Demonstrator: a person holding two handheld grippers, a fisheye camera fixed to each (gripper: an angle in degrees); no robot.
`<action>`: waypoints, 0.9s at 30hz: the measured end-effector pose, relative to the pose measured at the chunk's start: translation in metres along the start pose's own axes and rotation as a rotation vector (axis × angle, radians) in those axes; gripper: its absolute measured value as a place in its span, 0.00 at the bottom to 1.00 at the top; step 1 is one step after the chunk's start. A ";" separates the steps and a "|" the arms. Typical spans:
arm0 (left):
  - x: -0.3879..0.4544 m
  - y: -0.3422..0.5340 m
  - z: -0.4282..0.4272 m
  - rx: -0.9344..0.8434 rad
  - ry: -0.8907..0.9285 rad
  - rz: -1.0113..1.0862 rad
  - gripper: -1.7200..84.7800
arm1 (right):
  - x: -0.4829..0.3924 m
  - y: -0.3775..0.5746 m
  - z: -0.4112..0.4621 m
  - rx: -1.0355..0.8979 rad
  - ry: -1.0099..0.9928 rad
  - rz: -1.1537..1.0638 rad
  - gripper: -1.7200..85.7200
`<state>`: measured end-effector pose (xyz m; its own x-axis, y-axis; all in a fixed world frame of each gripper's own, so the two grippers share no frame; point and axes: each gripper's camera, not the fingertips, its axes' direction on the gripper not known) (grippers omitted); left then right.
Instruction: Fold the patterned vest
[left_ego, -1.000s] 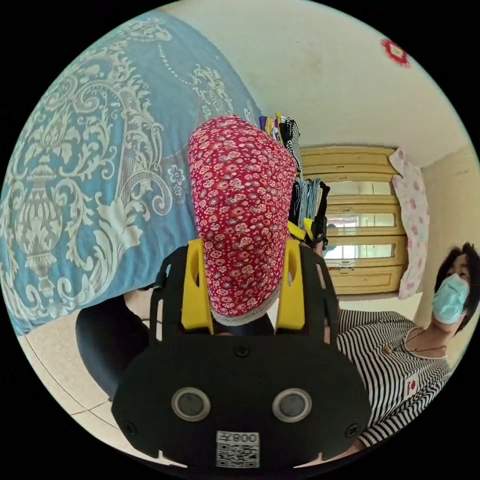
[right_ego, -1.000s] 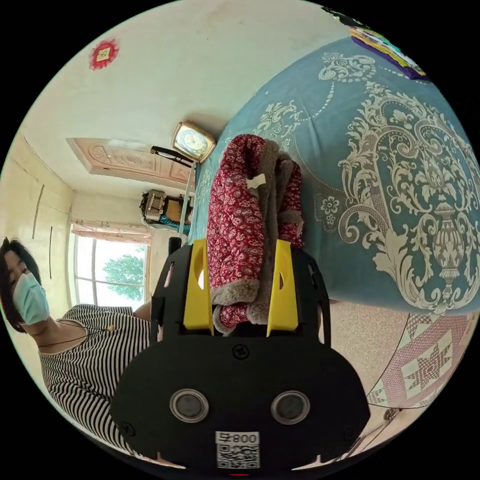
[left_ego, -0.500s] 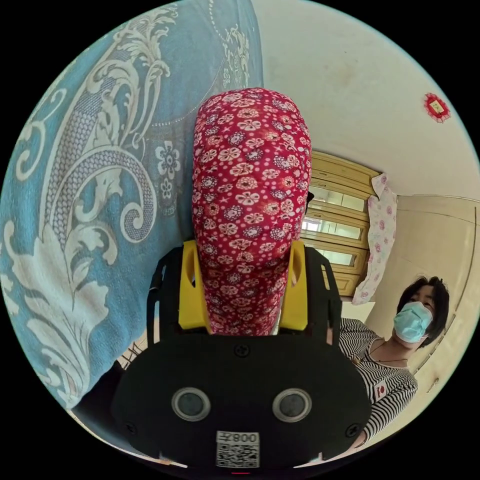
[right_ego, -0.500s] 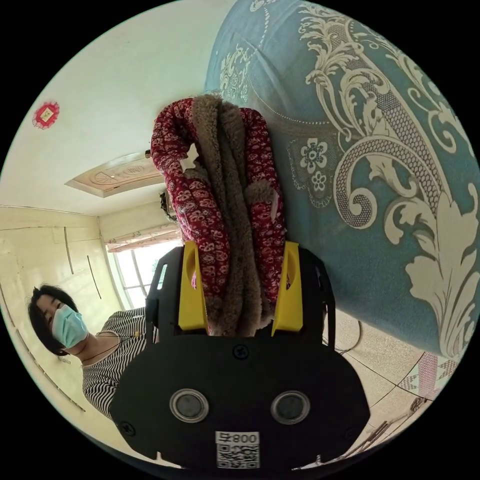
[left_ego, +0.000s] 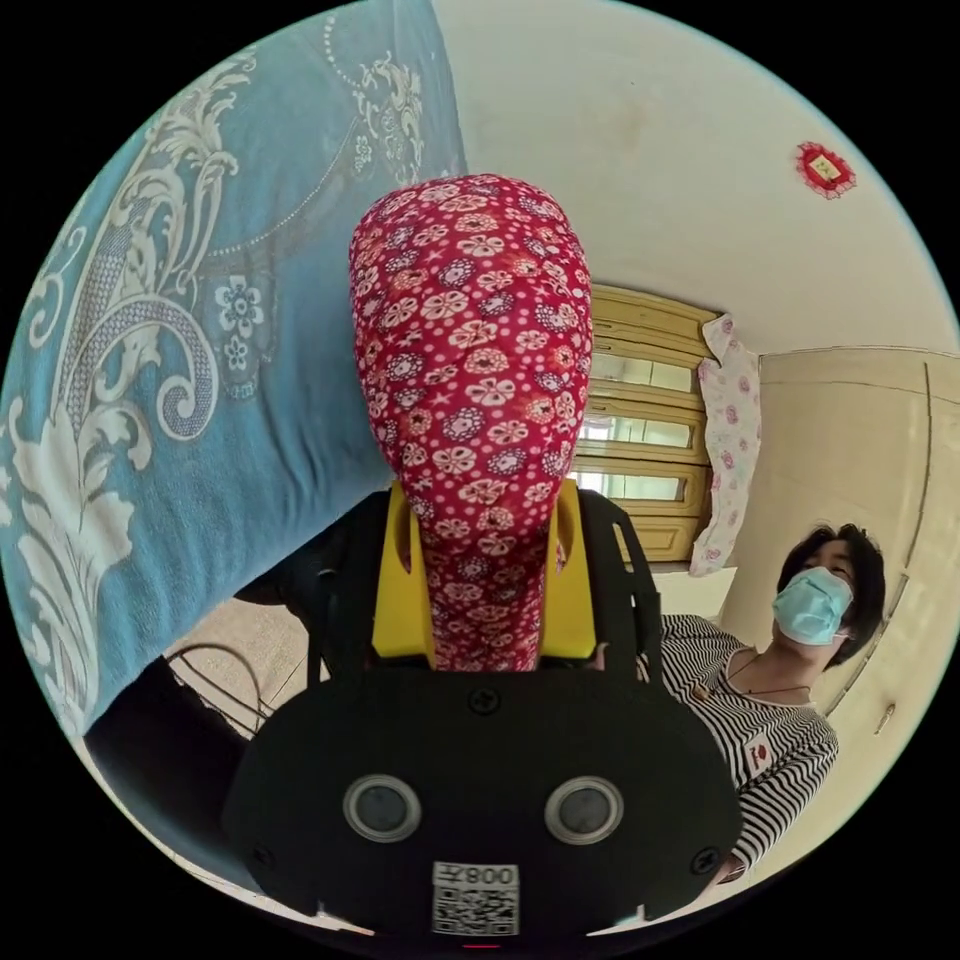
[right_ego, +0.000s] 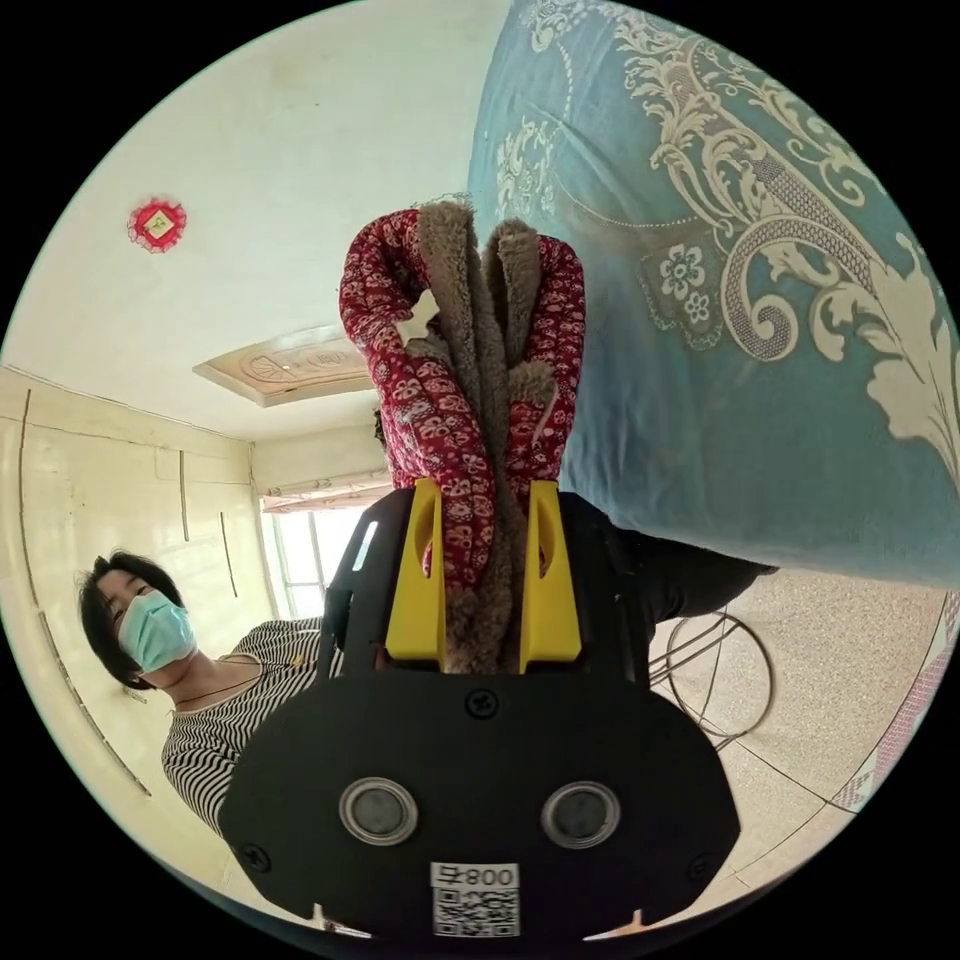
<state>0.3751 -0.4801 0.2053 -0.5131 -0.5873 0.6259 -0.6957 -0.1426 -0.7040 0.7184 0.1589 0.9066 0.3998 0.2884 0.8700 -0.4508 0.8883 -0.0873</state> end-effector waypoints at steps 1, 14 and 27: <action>0.006 0.005 0.004 -0.004 0.002 0.021 0.23 | -0.003 0.006 -0.001 0.002 0.000 -0.010 0.17; 0.042 0.058 0.074 -0.042 0.016 0.169 0.23 | -0.060 0.172 -0.021 0.069 0.013 -0.170 0.16; 0.035 -0.019 0.230 -0.163 0.045 0.198 0.23 | -0.090 0.280 -0.109 0.234 0.058 -0.217 0.16</action>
<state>0.4864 -0.6813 0.1631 -0.6666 -0.5546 0.4980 -0.6496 0.1045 -0.7531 0.6432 0.4205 0.7510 0.5482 0.1271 0.8267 -0.5185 0.8271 0.2167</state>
